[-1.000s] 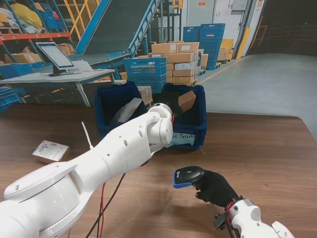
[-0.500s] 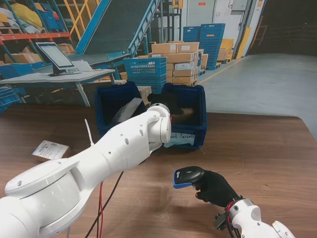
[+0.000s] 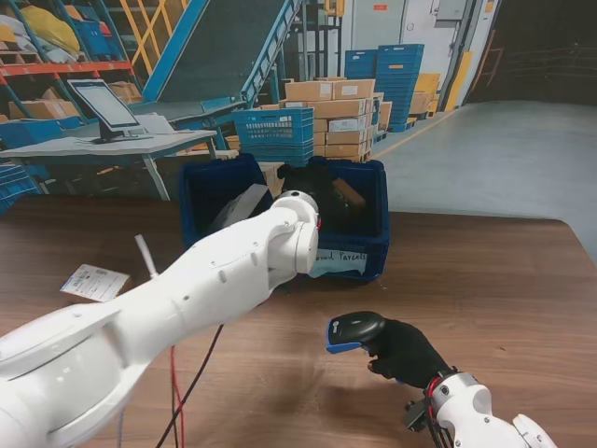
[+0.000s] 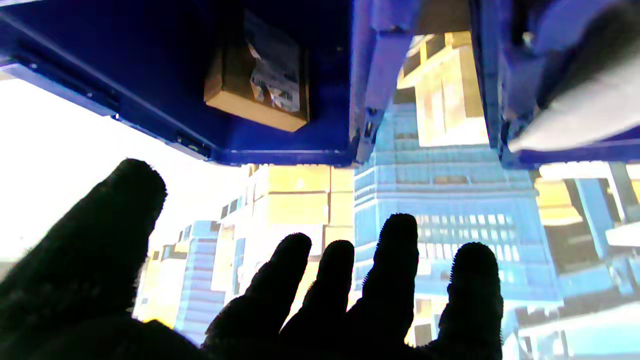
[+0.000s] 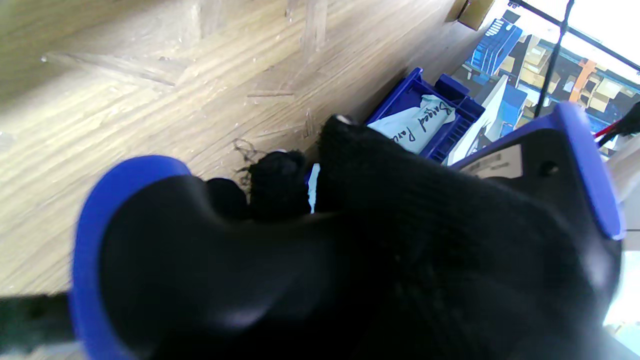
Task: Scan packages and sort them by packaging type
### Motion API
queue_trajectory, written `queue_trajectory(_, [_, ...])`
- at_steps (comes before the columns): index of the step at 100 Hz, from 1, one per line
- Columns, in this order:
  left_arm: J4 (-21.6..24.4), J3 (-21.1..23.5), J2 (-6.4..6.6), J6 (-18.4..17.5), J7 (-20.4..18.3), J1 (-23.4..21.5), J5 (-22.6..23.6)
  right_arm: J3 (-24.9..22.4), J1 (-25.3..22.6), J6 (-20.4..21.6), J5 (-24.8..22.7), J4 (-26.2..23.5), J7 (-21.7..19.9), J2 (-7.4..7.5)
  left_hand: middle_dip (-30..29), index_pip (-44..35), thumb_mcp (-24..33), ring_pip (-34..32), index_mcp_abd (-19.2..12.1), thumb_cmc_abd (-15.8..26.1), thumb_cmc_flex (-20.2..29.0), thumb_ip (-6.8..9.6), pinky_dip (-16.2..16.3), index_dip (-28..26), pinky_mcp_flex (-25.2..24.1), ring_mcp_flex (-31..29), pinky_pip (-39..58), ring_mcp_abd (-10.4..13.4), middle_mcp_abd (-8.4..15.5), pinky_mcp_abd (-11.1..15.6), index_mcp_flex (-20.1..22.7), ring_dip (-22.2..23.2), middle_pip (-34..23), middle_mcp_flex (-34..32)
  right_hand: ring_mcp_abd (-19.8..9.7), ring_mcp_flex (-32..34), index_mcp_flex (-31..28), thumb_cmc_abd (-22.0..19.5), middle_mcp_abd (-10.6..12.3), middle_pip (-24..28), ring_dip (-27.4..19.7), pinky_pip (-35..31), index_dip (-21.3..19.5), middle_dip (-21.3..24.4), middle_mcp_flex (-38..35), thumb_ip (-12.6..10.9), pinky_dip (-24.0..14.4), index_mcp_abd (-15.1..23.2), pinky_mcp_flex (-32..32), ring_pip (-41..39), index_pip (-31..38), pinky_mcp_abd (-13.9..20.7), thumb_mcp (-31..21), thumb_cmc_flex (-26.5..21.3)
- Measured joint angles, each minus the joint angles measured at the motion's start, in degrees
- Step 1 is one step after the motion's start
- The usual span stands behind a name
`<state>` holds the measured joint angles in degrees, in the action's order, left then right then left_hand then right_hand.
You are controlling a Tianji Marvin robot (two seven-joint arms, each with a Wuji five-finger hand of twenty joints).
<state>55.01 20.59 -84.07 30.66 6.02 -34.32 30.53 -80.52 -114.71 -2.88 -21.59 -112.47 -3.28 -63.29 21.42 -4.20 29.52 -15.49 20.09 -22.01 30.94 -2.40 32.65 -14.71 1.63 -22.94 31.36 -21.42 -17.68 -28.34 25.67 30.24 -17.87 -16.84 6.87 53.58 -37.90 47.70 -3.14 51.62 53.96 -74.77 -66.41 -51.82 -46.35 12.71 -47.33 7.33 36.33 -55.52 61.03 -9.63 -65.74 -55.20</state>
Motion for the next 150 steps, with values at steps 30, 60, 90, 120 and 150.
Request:
queue_trajectory(30, [20.6,10.3,11.97,1.5,-7.5,-8.3,10.9,0.8,0.2,-0.5,-1.1,-0.7,0.9,0.0,0.0,-0.1,0.0,0.0,-0.5,0.0,0.0,0.0,0.7,-0.8,0.7,-0.6,0.0,0.0,0.1,0.0,2.7,0.0,-0.1,-0.7,0.0,0.0,0.0,0.0,0.0,0.0,0.5,0.0,0.0,0.0,0.0,0.0,0.0,-0.1,0.0,0.0,0.0,-0.1,0.0,0.0])
queue_trajectory(60, [37.9,29.8,19.68,-4.5,-17.7,-24.9,24.1,2.1,0.8,-1.4,-2.7,-2.2,2.2,-0.04,0.0,-0.1,-1.3,0.0,-0.6,0.6,0.0,0.0,1.4,-1.1,0.9,-0.6,1.0,0.0,0.1,0.0,3.3,0.0,-0.2,-2.1,0.0,0.0,0.0,0.0,0.0,0.0,0.5,0.0,0.0,0.0,0.0,0.0,0.0,-0.1,0.0,0.0,0.0,-0.1,0.0,0.0])
queue_trajectory(90, [50.0,47.0,22.08,-12.8,-19.5,-43.3,29.2,4.7,2.8,-1.9,-2.8,-2.2,4.3,-0.19,0.0,-0.1,-2.3,0.0,-0.7,2.4,0.0,0.0,1.4,-1.5,0.9,-0.6,1.4,0.0,0.1,0.0,3.5,-0.3,-0.2,-2.8,0.0,0.0,0.0,0.0,0.0,0.0,0.5,0.0,0.0,-0.1,0.0,0.0,0.0,-0.1,0.0,0.0,0.0,-0.1,0.0,0.0])
queue_trajectory(120, [56.1,59.2,22.95,-17.4,-21.7,-56.2,30.0,6.9,4.8,-1.9,-3.3,-1.7,5.6,-0.52,0.0,-0.1,-4.4,1.4,-0.8,3.6,0.1,0.01,1.4,-2.1,0.8,-0.6,0.6,0.0,0.1,0.0,3.8,-1.9,-0.2,-2.8,0.0,0.0,0.0,0.0,0.0,0.0,0.5,0.0,0.0,-0.1,0.0,0.0,-0.5,-0.1,0.0,0.0,0.0,-0.1,0.0,0.0])
queue_trajectory(150, [57.0,68.3,23.06,-18.9,-19.8,-64.7,26.7,8.8,7.0,-2.3,-4.1,-1.4,5.8,-0.56,0.0,-0.1,-6.1,3.1,-1.1,4.8,0.0,0.02,-1.1,-2.1,0.6,0.0,-2.3,0.0,0.2,0.0,4.1,-3.8,-0.2,-2.8,0.0,0.0,0.0,0.0,0.0,0.0,0.5,0.0,0.0,-0.1,0.0,0.0,-0.5,-0.1,0.0,0.0,0.0,-0.1,0.0,0.0])
